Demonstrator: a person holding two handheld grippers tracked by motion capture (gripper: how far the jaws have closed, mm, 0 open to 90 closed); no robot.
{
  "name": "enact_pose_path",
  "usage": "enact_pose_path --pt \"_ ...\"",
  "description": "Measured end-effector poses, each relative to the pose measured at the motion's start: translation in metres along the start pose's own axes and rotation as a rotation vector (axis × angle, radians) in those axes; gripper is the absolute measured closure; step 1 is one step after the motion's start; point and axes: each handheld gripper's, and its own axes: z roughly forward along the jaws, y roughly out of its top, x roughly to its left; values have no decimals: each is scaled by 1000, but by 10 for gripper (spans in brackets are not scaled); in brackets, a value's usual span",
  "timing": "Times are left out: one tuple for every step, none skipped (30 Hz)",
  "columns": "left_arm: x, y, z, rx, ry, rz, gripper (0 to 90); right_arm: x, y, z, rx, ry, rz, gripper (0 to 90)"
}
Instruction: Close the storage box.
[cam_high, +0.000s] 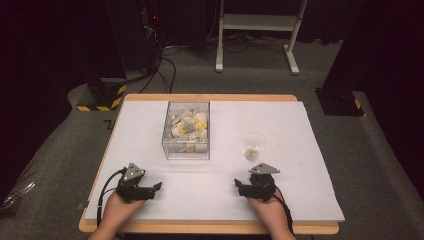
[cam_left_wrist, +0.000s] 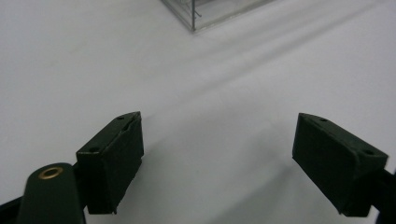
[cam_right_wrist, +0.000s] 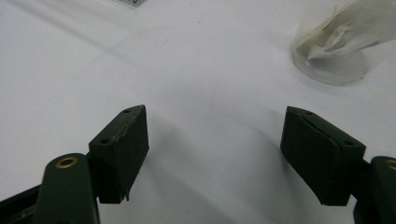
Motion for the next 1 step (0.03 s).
enact_pose_path --pt "-1 0 0 -5 1 3 170 0 0 0 -2 -1 -1 237"
